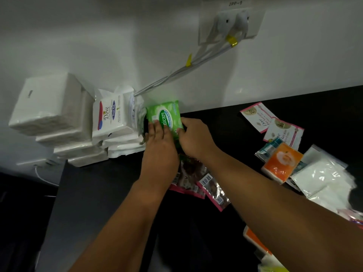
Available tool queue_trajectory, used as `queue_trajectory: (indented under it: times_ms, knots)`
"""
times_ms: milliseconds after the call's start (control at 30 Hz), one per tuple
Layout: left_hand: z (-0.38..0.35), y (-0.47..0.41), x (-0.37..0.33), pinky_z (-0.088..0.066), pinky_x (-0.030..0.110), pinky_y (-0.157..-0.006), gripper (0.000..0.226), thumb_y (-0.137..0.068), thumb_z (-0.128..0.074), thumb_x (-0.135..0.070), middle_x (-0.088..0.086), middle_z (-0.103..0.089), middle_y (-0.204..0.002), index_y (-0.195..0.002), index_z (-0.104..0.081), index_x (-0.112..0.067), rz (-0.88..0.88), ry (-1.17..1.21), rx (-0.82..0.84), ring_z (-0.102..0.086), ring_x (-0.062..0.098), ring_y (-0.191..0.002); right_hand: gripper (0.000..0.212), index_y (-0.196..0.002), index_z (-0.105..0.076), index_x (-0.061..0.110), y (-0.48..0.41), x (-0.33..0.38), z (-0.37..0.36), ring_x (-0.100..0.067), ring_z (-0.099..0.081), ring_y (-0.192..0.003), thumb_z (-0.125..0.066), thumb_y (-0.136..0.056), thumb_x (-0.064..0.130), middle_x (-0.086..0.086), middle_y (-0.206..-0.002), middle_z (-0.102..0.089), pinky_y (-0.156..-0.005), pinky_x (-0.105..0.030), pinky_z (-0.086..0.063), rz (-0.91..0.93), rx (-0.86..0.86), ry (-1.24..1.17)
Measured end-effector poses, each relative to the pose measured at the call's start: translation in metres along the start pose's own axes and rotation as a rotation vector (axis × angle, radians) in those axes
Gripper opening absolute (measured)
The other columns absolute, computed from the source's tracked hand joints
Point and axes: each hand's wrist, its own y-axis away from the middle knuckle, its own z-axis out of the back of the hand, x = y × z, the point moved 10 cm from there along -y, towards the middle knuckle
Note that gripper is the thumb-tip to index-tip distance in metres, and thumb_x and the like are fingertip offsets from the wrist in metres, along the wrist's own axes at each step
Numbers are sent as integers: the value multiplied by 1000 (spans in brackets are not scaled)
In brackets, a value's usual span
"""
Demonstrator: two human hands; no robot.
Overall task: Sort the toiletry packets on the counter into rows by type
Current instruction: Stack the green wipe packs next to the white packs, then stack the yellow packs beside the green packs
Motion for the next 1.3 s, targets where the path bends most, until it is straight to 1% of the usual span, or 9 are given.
queue_trajectory:
  times_ms: [167, 267, 367, 433, 500, 633, 833, 1133, 1300]
  knots:
    - [-2, -1, 1, -7, 47, -125, 66, -97, -46, -10, 27, -5, -163, -154, -16, 3, -13, -13, 68, 0, 38, -152, 22, -112, -66, 7, 3, 1, -5, -23, -63, -82, -48, -99, 12, -10, -96, -68, -73, -33, -50, 2, 89, 19]
    - [11, 4, -6, -12, 49, -124, 66, -91, -54, -5, 29, -16, -160, -149, -26, 7, -28, 105, 68, -5, 38, -152, 13, -94, -59, 9, 12, -2, 2, -22, -58, -81, -47, -98, 11, -6, -91, -62, -69, -29, -42, -57, 139, 14]
    - [34, 18, -18, -15, 42, -124, 68, -88, -57, 0, 23, -21, -161, -150, -30, 5, -74, 234, -26, -9, 33, -153, 24, -81, -44, 30, 27, -4, 28, -13, -43, -94, -47, -99, 14, 9, -85, -47, -82, -26, -33, -75, 106, 3]
    - [44, 31, -27, -16, 30, -121, 68, -88, -58, -3, 16, -23, -162, -152, -33, -1, -74, 293, -73, -15, 27, -153, 20, -111, -63, 22, 43, -10, 48, -18, -52, -115, -48, -100, 17, 4, -116, -63, -102, -29, -38, -79, 94, -11]
    - [47, 47, -33, -17, 17, -114, 64, -90, -58, -5, 11, -29, -161, -151, -39, -6, -37, 341, -94, -24, 20, -150, 38, -137, -55, 11, 61, -15, 71, -19, -51, -131, -49, -100, 19, -6, -140, -57, -112, -31, -37, -89, 76, -16]
    - [57, 84, -61, -19, 3, -106, 53, -86, -62, 1, 15, -49, -148, -138, -55, -1, -42, 381, -200, -44, 24, -140, 36, -133, -59, 12, 107, -28, 103, -17, -58, -122, -52, -98, 18, -3, -134, -62, -101, -21, -43, -66, 64, -25]
    - [30, 147, -89, -49, 22, -86, 33, -86, -68, -13, 0, -72, -107, -119, -68, -18, 117, 487, -183, -68, 15, -94, 30, -122, -66, 14, 184, -57, 124, -15, -65, -88, -55, -94, 13, -5, -105, -73, -76, -20, -46, -45, 111, -10]
    - [-44, 248, -99, -57, 29, -85, 27, -83, -79, -25, -4, -72, -91, -107, -73, -15, 379, 514, 5, -68, 10, -82, 35, -122, -67, 10, 270, -87, 125, -26, -62, -110, -65, -88, 16, -10, -119, -69, -96, -34, -48, 115, 269, 59]
    - [-54, 279, -110, -41, 5, -66, 54, -74, -84, -46, -5, -67, -103, -118, -68, -20, 422, 409, 80, -59, 0, -78, 44, -125, -63, 12, 291, -97, 111, -30, -57, -114, -71, -85, 29, -13, -122, -66, -97, -37, -46, 197, 402, 134]
